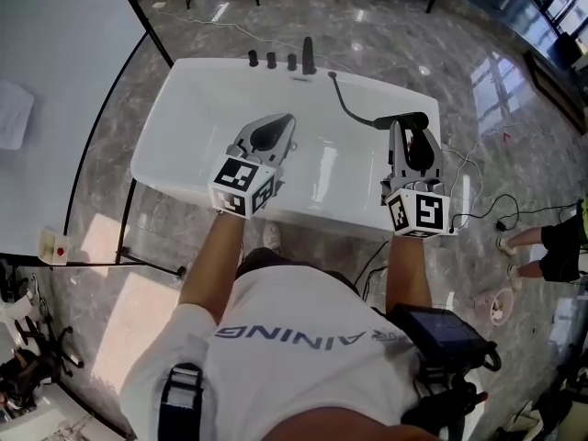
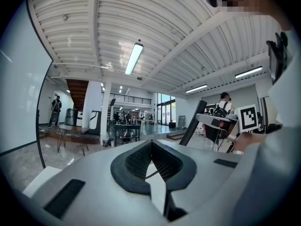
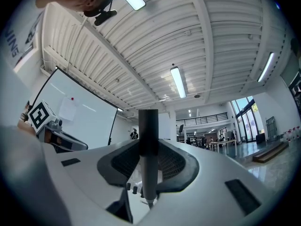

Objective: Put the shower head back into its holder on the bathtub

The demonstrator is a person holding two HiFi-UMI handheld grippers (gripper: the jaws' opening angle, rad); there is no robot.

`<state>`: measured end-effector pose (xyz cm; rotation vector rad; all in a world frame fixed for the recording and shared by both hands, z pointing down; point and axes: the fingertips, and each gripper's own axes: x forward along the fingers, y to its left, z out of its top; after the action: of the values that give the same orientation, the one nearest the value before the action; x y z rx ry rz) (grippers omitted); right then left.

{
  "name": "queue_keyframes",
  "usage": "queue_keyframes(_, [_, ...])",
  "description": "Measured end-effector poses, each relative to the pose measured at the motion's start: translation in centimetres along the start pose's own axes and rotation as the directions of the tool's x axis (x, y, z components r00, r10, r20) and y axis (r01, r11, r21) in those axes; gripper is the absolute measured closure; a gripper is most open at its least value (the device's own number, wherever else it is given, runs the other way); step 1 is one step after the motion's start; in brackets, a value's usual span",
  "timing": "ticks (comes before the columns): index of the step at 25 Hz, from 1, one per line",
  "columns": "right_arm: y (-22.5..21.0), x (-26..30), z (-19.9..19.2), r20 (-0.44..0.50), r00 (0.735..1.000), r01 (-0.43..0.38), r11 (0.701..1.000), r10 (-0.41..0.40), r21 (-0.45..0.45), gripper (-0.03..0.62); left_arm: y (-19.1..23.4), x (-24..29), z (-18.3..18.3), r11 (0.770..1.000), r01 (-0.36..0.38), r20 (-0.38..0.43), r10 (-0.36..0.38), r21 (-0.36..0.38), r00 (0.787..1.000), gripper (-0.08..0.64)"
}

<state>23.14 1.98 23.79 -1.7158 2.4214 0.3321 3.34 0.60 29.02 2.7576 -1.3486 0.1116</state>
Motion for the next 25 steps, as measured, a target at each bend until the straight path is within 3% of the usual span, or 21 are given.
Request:
queue_keyframes(11, [0.6,9.9,3.7,0.188,0.981,0.052,0.999,-0.051,0.000,0.471,9.4,4.4,0.8,0.999,0.038,0.024,-0.037,-0.037,0.999,0.545])
queue_keyframes(25, [2.3,23.6,5.1,0.226,0.969,0.108,0.993,-0.095,-0.045,0.471,20.3,7.3,0.1,0.991,0.096,0.041,-0.092,-0.095,0.995,0.543])
